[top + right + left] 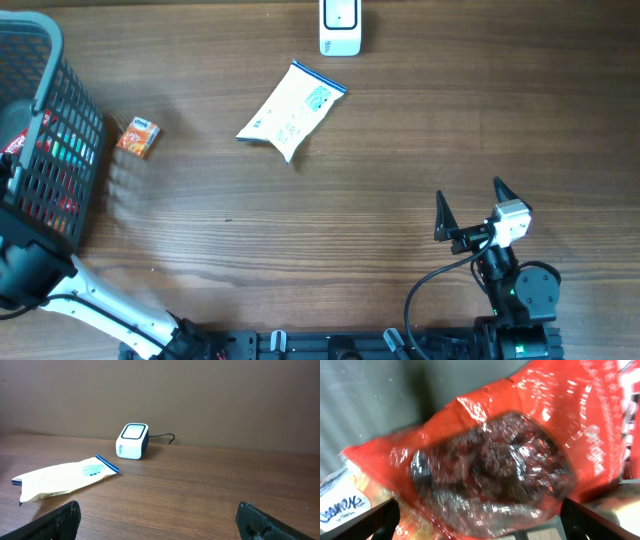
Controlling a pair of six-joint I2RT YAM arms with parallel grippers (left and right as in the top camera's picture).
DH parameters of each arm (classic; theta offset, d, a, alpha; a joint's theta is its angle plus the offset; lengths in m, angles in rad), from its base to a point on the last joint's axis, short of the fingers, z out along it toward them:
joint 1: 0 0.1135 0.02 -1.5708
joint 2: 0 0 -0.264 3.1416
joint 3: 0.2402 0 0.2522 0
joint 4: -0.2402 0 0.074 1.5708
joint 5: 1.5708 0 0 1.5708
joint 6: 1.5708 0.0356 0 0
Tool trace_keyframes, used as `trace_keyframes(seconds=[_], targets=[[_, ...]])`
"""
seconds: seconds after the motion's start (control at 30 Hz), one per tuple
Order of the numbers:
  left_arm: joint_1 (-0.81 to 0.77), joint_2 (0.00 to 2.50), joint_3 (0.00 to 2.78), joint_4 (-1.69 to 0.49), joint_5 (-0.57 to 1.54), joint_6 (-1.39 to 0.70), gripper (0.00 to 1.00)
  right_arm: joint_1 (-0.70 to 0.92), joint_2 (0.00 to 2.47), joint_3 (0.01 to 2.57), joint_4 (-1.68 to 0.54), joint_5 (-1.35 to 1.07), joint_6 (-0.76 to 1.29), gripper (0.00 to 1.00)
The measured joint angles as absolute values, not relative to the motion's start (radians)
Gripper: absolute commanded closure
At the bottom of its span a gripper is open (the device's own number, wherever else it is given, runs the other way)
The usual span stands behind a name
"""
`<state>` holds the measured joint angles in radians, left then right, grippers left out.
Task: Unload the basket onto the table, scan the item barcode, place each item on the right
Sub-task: 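Lower the left gripper into the basket and grasp the red Hacks bag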
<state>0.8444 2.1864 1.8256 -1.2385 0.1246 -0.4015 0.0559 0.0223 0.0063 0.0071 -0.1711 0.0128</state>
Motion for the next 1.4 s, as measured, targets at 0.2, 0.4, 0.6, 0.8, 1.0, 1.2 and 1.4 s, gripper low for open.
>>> trace_keyframes(seconds=[0.2, 0.4, 0.6, 0.8, 1.0, 1.2, 1.4], targets=[[0.844, 2.186, 1.792, -1.187, 0.120, -0.402, 0.16, 0.056, 0.022, 0.006, 0.007, -0.171, 0.013, 0.00], [0.844, 2.186, 1.788, -1.148, 0.118, -0.403, 0.90, 0.056, 0.022, 0.006, 0.007, -0.171, 0.013, 0.00], [0.844, 2.175, 1.789, -1.132, 0.125, -0.400, 0.96, 0.056, 0.022, 0.006, 0.007, -0.171, 0.013, 0.00], [0.844, 2.175, 1.795, -1.140, 0.130, -0.400, 0.96, 0.056, 0.022, 0.006, 0.007, -0.171, 0.013, 0.00], [0.845, 2.148, 1.833, -1.175, 0.184, -0.402, 0.96, 0.056, 0.022, 0.006, 0.007, -0.171, 0.013, 0.00], [0.844, 1.991, 1.885, -1.158, 0.254, -0.402, 0.96, 0.056, 0.022, 0.006, 0.007, -0.171, 0.013, 0.00], [0.845, 1.724, 1.910, -1.110, 0.283, -0.402, 0.96, 0.056, 0.022, 0.006, 0.007, -0.171, 0.013, 0.00]])
